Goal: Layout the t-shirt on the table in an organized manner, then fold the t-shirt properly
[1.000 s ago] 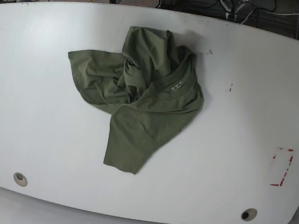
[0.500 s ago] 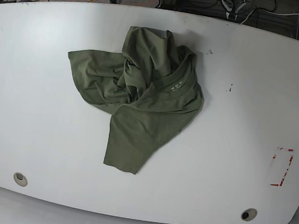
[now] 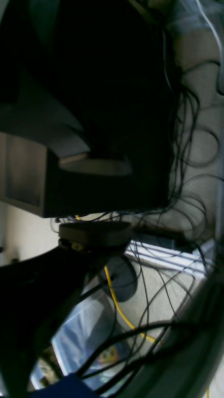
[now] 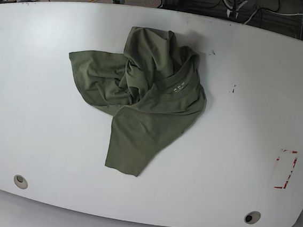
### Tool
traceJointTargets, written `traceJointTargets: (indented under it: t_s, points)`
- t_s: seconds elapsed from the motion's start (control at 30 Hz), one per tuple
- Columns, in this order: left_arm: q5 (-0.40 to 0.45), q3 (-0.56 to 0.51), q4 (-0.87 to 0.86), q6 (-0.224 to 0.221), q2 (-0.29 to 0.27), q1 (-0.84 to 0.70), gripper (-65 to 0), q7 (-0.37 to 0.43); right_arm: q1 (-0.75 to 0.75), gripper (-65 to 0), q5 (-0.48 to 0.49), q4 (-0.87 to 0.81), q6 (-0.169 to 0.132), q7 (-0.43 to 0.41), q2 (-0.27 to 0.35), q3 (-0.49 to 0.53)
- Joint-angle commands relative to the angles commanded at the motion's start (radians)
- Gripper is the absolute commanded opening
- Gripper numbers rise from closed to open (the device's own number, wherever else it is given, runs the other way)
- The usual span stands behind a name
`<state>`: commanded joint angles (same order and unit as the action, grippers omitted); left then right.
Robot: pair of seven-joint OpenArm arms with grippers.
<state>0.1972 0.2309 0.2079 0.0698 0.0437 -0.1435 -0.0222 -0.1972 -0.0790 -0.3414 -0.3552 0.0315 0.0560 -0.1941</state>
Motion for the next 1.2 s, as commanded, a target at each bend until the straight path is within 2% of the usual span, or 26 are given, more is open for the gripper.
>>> traceJointTargets:
  t_s: [0.5,0.7,1.2]
  points:
    - [-0.002,0.0,0.009,0.0,0.0,-0.025,-42.9,0.002,-0.002,-56.0,0.006,0.0,0.0,-0.005,0.0,0.0]
    - [-0.002,0.0,0.121,0.0,0.002,-0.089,-43.1,0.003,-0.035,-56.1,0.006,-0.015,0.0,-0.012,0.0,-0.003]
    - [-0.003,0.003,0.574,0.0,0.0,-0.364,-43.1,0.003,-0.341,-55.6,0.009,-0.434,0.002,-0.028,0.0,-0.006]
